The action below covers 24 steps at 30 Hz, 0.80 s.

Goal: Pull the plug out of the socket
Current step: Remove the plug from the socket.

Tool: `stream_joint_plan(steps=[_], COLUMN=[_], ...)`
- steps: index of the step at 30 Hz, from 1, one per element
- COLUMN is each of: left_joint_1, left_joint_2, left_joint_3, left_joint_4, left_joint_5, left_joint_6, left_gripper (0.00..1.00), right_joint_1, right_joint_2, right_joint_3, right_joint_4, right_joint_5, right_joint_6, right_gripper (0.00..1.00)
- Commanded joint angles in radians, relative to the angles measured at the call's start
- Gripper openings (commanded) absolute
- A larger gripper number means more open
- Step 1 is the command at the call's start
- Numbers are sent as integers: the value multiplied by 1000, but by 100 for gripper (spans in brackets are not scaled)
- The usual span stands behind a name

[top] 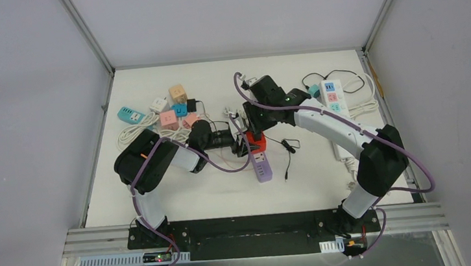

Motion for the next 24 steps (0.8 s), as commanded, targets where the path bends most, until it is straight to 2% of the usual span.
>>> stream_joint_plan(steps=[1,4,7,14,21,24], left_joint_1=[-4,-5,-8,-30,-85,-101], left_joint_2=[-28,-32,-34,-48,-48,-45], left_joint_3=[-13,-17,-17,-24,-21,-19], left_joint_4=[-8,-7,-6,-22,-22,-24], left_joint_5=[-42,-51,-63,-146,-309,-357], left_joint_6=[63,67,71,102,113,123], left_gripper=[0,0,0,0,0,0], right_joint_1=[23,30,30,29,24,22], right_joint_2=[11,10,12,17,15,22], right_joint_3=[6,9,3,-4,-18,-18], right_joint_4=[10,2,7,25,57,75], right_joint_5=[76,84,89,149,195,201], right_joint_6=[0,14,30,20,-33,-64], right_gripper=[36,36,42,45,31,18])
